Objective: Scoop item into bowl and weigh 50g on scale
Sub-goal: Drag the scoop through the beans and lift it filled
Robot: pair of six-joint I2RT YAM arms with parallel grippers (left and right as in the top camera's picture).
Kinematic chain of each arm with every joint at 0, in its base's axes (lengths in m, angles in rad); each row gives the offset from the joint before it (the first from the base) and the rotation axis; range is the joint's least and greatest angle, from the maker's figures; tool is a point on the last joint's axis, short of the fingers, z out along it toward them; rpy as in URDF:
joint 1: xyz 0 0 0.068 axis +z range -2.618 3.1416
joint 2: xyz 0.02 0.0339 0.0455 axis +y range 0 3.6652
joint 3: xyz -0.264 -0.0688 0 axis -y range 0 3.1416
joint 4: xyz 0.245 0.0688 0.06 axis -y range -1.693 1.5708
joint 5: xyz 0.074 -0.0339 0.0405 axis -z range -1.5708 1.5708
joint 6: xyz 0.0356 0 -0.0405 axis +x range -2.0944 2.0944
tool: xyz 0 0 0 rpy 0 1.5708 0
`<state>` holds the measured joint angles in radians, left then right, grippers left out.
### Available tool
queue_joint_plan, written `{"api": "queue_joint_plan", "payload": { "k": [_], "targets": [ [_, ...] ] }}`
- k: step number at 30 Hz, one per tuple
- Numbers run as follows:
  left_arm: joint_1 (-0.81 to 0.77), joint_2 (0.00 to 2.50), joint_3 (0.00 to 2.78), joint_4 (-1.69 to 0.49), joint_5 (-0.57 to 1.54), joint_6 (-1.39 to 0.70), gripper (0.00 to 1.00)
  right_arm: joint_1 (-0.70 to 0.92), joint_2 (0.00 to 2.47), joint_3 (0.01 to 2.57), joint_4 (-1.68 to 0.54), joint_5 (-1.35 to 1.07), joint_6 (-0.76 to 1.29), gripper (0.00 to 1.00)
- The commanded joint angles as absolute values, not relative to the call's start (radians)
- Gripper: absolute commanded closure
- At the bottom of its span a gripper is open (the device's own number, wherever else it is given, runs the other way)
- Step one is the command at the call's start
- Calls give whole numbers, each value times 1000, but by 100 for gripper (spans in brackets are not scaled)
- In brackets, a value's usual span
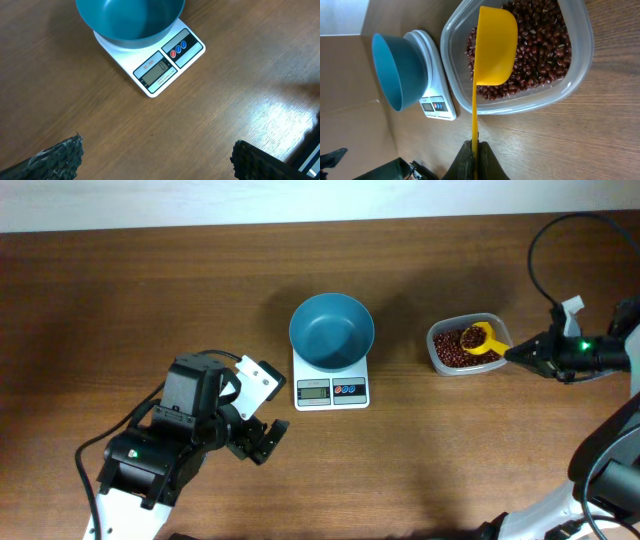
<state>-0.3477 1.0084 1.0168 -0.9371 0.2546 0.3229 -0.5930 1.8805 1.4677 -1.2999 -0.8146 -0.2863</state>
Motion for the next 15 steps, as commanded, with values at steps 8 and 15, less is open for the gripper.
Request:
{"api": "queue_joint_plan", "payload": {
  "k": [8, 15],
  "targets": [
    [-351, 1009, 1019, -934, 269, 342, 1, -624, 1886, 1460, -1410, -931, -456, 96],
    [-351, 1009, 1019, -934, 269, 342, 1, -624, 1886, 1460, -1570, -936, -619, 96]
  ]
}}
